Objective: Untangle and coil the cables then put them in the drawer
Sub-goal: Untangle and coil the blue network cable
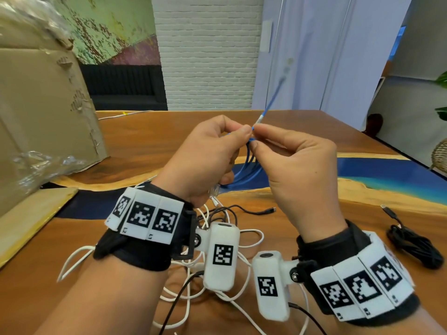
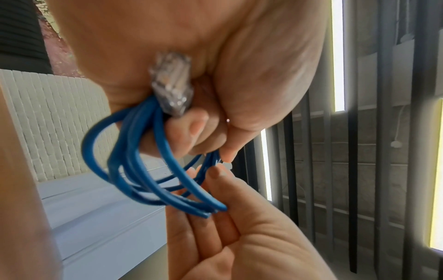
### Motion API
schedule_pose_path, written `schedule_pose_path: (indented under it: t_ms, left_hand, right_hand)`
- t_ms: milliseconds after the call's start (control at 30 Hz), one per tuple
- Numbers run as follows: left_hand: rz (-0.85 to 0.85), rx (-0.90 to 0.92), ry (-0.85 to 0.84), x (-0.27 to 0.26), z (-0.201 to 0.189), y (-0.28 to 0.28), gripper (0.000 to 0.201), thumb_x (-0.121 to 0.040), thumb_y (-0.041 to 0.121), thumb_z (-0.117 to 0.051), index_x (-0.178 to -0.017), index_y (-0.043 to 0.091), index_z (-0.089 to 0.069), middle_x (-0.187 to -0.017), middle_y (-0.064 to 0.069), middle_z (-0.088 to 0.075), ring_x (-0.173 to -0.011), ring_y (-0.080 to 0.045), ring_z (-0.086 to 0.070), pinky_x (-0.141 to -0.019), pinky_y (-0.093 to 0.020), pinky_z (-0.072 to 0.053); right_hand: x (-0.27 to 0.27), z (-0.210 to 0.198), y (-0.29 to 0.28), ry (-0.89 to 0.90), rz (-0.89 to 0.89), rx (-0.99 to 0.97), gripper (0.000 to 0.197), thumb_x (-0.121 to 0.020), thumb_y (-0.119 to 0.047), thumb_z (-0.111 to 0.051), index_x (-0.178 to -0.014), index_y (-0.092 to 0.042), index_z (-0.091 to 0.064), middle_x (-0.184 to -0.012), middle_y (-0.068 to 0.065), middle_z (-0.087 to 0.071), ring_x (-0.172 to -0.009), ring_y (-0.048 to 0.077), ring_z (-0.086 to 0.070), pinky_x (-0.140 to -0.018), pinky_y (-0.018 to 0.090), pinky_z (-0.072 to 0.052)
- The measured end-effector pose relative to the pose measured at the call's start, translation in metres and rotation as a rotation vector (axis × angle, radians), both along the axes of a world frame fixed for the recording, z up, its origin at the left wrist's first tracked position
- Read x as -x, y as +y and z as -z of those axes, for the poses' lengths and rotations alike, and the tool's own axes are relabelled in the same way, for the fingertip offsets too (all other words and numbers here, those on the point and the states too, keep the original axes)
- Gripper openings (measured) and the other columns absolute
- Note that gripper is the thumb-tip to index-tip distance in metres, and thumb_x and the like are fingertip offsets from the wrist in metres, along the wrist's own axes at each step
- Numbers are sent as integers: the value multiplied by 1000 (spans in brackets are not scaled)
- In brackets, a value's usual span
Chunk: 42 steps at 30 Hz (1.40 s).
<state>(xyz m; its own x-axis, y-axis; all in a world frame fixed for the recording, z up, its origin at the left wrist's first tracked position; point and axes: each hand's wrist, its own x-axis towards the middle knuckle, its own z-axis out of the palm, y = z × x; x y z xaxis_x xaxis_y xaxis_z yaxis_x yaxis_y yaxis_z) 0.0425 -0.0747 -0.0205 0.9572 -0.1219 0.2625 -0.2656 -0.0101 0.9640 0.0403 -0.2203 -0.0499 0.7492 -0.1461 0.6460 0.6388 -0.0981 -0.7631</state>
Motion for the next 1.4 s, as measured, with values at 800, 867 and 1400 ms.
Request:
schedule_pose_path:
  t_ms: [800,867,1400]
  left_hand:
    - [-144,-499,-211,-3,-6,18,21,-93,32,-68,-89,17,-54,-43,11,-49,-36,-7,-37,-40,-21,-31]
    - [-161,-516,-289,-2,-8,18,20,-92,31,-69,-88,18,-54,-46,13,-55,-37,-1,-41,-41,-15,-30]
    - [-83,-441,-316,1,-6,12,30,-92,42,-64,-95,15,-53,-74,-16,-69,-61,-40,-64,-59,-58,-58]
  right_hand:
    - [-8,6,1,227,-340,179,15,-100,-12,-64,-107,-12,-77,-78,-11,-72,-74,2,-63,-69,18,-49]
    - [-6,4,3,289,-450,26,14,-99,-5,-61,-106,-7,-74,-83,1,-75,-77,7,-67,-69,16,-50]
    - [5,-8,3,536,-788,-328,64,-76,0,-65,-139,-4,-53,-95,17,-65,-80,25,-63,-82,41,-49]
